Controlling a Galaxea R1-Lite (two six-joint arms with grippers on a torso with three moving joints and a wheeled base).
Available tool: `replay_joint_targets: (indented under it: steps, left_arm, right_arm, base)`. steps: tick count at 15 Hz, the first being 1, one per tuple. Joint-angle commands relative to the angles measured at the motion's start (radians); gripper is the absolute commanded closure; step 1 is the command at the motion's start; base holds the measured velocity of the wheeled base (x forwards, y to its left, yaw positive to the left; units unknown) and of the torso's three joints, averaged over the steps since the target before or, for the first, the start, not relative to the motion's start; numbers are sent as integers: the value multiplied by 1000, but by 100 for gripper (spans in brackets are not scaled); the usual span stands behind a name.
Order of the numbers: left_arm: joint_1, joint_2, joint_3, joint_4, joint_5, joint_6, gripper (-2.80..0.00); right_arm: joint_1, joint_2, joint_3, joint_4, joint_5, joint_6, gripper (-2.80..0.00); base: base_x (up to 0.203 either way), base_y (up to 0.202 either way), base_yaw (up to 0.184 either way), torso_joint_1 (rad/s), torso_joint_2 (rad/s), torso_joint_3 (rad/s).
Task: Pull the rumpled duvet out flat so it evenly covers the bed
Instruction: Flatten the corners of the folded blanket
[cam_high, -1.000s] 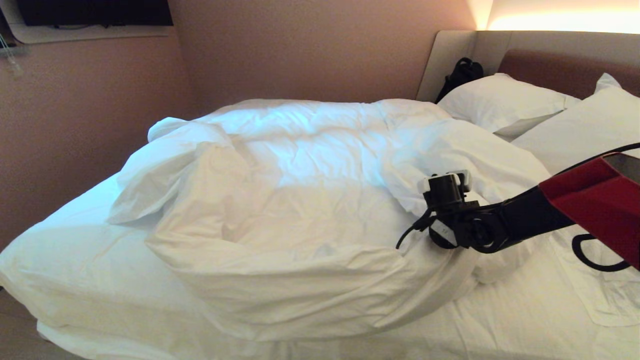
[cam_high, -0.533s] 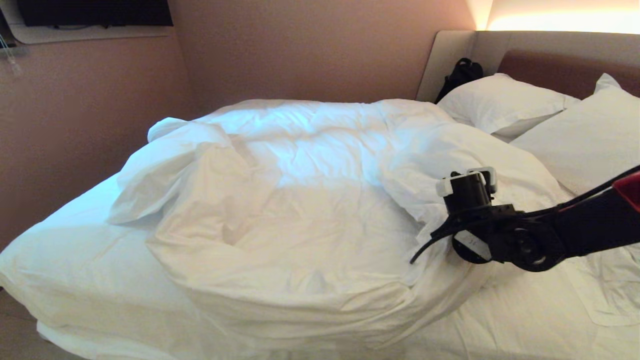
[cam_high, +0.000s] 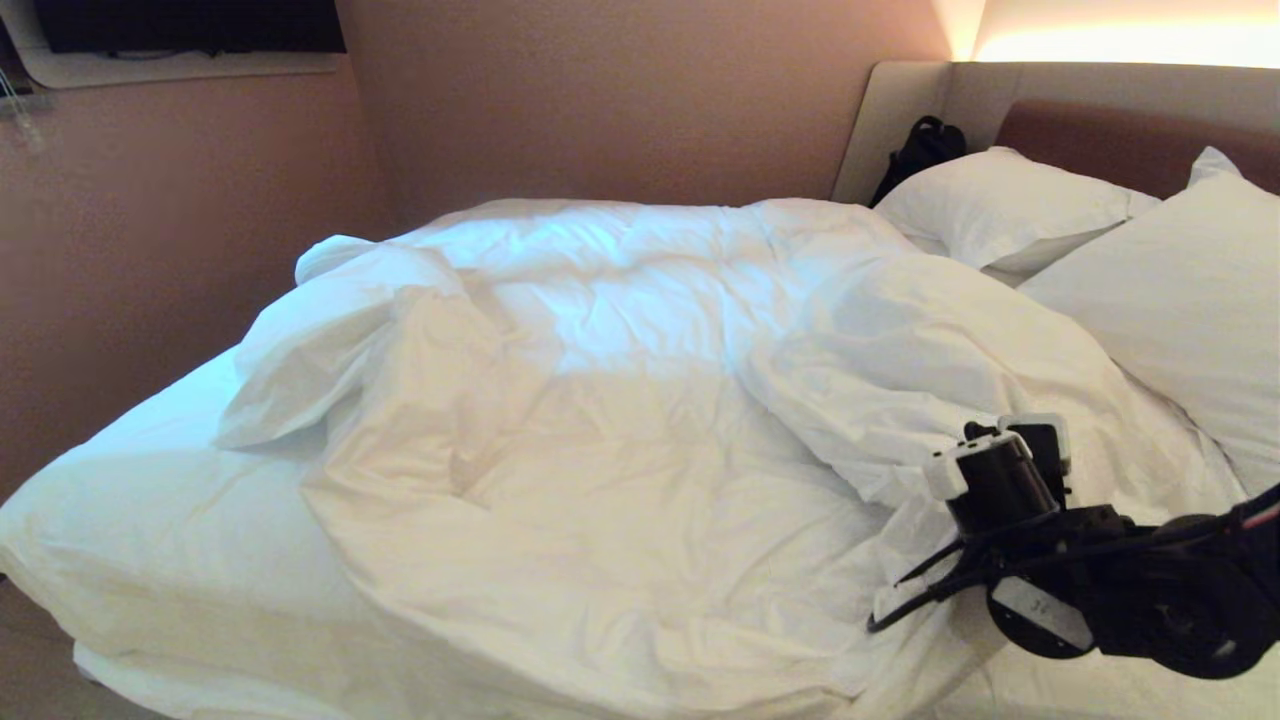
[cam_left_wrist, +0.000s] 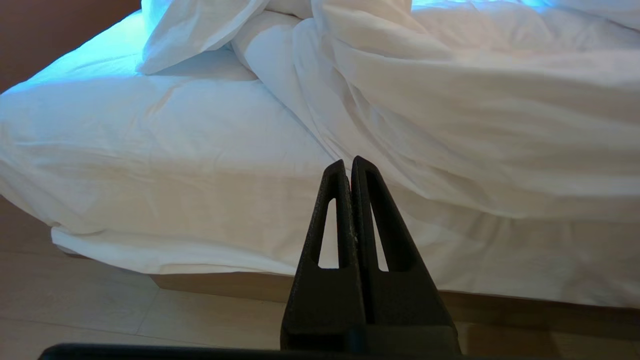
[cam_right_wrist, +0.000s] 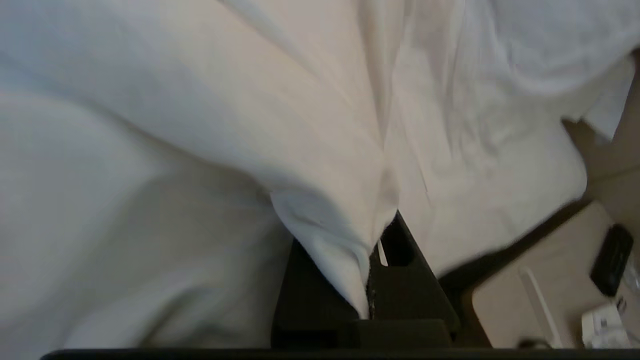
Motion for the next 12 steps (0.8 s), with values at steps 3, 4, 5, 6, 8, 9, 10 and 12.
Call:
replay_joint_targets:
  steps: [3, 4, 5, 6, 8, 9, 10, 12]
  left_arm:
    - [0, 0, 0, 0, 1, -1, 0]
    - [0, 0, 0, 0, -1, 0, 0]
    - [0, 0, 0, 0, 1, -1, 0]
    - [0, 0, 0, 0, 1, -1, 0]
    - [0, 0, 0, 0, 0, -1, 0]
    - [0, 0, 0, 0, 0, 0, 0]
    - [0, 0, 0, 0, -1, 0, 0]
    - [0, 0, 0, 0, 1, -1, 0]
  right_arm:
    - [71, -12, 134, -5, 31, 194, 0]
    - [116, -11, 170, -5, 30, 221, 0]
    - [157, -7, 213, -5, 27, 255, 0]
    - [186, -3, 243, -5, 24, 294, 0]
    - [210, 16, 280, -4, 23, 372, 0]
    - [212, 46, 297, -4, 22, 408, 0]
    - [213, 77, 306, -5, 21, 448, 0]
    - [214, 146, 309, -6, 21, 525, 0]
  base:
    - [0, 0, 0, 0, 0, 0]
    - [0, 0, 0, 0, 0, 0]
    - [0, 0, 0, 0, 0, 0]
    - [0, 0, 0, 0, 0, 0]
    - [0, 0, 0, 0, 0, 0]
    - [0, 0, 0, 0, 0, 0]
    - [0, 0, 0, 0, 0, 0]
    - [0, 0, 0, 0, 0, 0]
